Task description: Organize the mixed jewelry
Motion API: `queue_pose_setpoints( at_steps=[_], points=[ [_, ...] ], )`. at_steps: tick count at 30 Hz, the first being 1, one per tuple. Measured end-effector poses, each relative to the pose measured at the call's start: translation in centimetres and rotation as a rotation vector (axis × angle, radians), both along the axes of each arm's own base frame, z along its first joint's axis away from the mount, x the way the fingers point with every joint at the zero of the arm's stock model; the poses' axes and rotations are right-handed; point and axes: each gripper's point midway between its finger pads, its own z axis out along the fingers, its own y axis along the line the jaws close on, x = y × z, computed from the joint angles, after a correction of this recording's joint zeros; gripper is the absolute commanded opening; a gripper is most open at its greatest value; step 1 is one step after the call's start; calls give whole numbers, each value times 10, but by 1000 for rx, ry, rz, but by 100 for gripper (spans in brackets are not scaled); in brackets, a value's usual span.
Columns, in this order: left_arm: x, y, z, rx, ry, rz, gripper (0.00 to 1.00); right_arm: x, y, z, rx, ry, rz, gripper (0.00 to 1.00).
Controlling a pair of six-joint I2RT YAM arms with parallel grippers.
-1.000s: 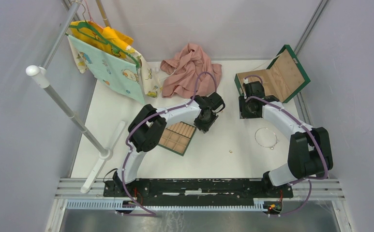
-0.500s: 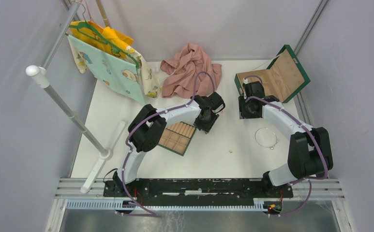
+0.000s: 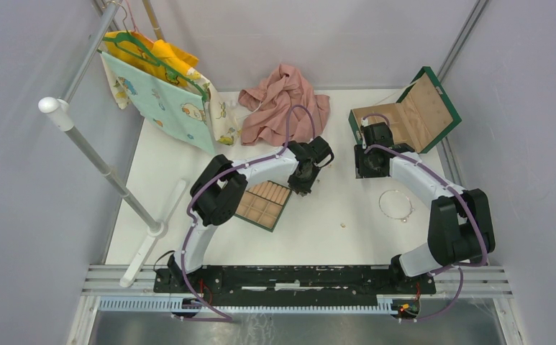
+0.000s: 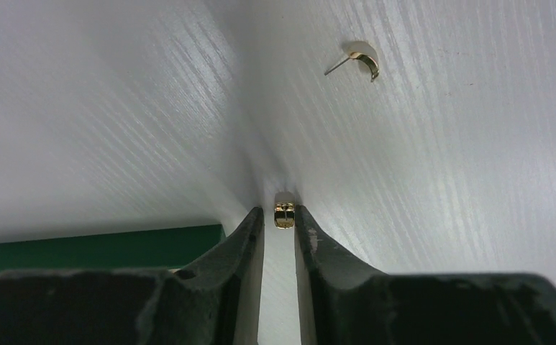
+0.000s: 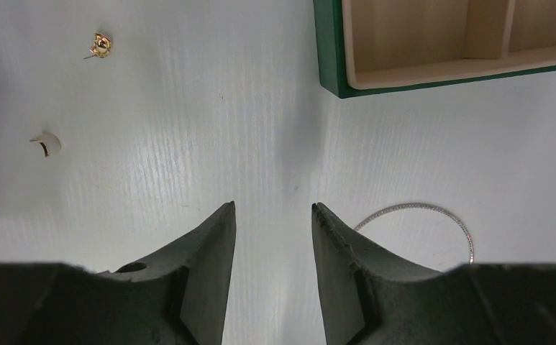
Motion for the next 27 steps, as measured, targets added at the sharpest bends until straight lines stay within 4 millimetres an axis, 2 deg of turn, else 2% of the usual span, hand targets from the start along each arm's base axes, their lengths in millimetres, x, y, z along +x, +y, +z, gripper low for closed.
queue_pose_setpoints(
  at_steps=[11, 21, 27],
  points=[
    [1, 1, 0, 4, -3, 7, 18, 1, 1, 0, 2, -3, 1, 49],
    [4, 2, 2, -14, 17, 16, 17, 1, 1, 0, 3, -5, 1, 48],
    [7, 10, 5, -52, 85, 42, 17, 1, 1, 0, 3, -5, 1, 48]
  ],
)
